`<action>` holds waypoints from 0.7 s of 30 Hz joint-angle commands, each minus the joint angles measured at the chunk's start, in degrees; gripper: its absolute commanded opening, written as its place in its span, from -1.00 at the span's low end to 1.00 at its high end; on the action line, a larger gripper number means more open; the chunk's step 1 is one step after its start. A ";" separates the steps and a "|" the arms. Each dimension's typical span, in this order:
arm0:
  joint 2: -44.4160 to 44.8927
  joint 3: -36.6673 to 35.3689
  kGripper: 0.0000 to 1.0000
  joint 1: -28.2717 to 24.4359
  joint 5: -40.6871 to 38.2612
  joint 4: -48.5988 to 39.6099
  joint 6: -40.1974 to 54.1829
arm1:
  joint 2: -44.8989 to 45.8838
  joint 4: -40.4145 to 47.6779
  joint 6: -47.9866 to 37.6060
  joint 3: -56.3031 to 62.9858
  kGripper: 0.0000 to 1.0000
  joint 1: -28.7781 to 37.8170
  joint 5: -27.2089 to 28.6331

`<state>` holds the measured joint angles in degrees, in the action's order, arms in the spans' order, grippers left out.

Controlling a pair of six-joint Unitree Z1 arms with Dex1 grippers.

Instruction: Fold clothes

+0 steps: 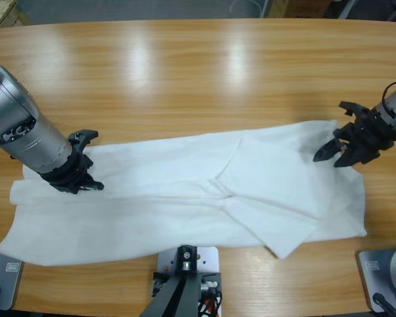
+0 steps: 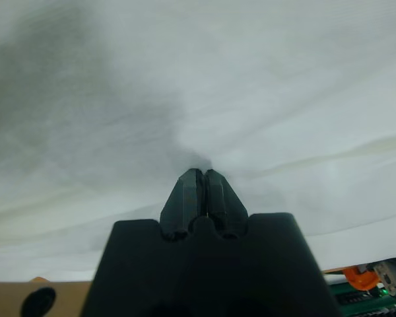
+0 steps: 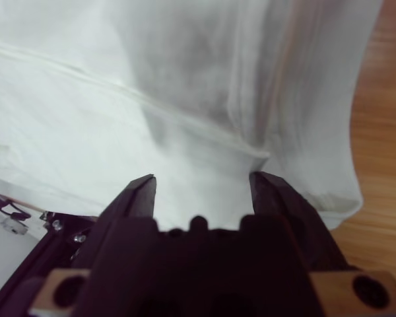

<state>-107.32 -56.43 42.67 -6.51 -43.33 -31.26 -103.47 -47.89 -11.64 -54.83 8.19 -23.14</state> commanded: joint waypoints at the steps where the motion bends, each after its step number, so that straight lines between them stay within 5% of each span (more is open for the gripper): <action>1: -0.42 3.20 -1.00 1.02 -1.31 0.79 -0.65 | -2.00 0.31 -1.56 -0.40 0.26 -0.89 4.73; 7: -0.17 3.36 -1.00 1.02 -1.23 0.86 -0.65 | -2.31 0.25 -2.02 -0.33 0.19 -0.89 4.80; 11: -0.08 3.45 -1.00 1.02 -1.23 0.88 -0.63 | -2.28 0.25 0.16 -0.35 -0.59 -0.89 2.24; 13: -0.19 3.52 -1.00 1.02 -1.14 0.88 -0.56 | -2.00 0.25 0.48 -0.28 -0.83 -0.89 2.08; 21: -0.17 3.75 -1.00 1.02 -1.00 1.23 -0.56 | -3.56 0.17 0.48 -0.63 -0.81 -0.89 1.41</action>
<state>-106.51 -55.15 43.05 -6.74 -42.77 -31.33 -103.82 -47.85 -11.87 -55.43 8.13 -20.17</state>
